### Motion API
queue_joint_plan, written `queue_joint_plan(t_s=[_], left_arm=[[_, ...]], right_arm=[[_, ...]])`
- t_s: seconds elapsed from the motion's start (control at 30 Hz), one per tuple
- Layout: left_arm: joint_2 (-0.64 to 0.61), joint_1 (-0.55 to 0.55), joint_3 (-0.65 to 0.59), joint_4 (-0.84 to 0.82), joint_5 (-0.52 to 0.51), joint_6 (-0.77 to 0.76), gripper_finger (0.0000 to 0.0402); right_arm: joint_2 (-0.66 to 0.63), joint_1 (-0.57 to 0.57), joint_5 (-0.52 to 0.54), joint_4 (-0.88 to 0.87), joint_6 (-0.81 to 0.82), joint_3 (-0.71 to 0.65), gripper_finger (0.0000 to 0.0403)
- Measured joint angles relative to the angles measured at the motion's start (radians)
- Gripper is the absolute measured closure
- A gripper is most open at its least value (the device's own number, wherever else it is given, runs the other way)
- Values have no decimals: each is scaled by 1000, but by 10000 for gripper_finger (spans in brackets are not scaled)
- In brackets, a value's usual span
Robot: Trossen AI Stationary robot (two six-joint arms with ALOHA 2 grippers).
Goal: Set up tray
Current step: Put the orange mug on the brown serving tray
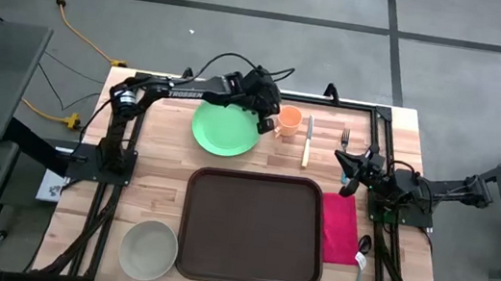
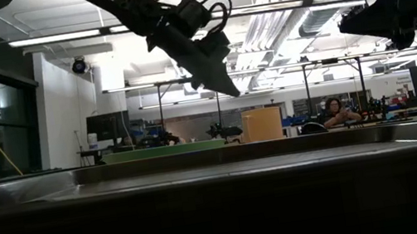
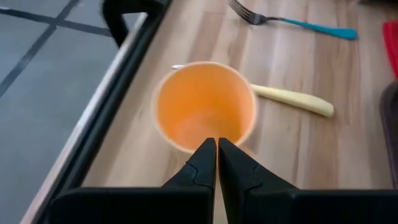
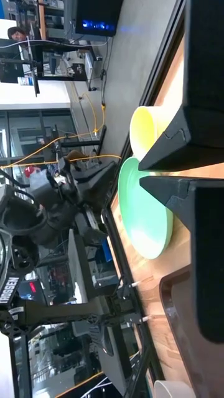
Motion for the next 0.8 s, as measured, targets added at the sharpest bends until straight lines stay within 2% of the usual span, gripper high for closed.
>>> queue_joint_plan(t_s=[0.23,0.4,0.57,0.8], left_arm=[[4,23,0,39,21,-34,355],[50,21,12,80,58,-56,355],[93,21,65,65,101,-67,355],[97,41,134,-2,81,-48,355]], right_arm=[[0,0,1,0,-3,0,402],[0,0,10,0,-3,0,402],[0,0,14,0,-2,0,402],[0,0,16,0,7,0,402]])
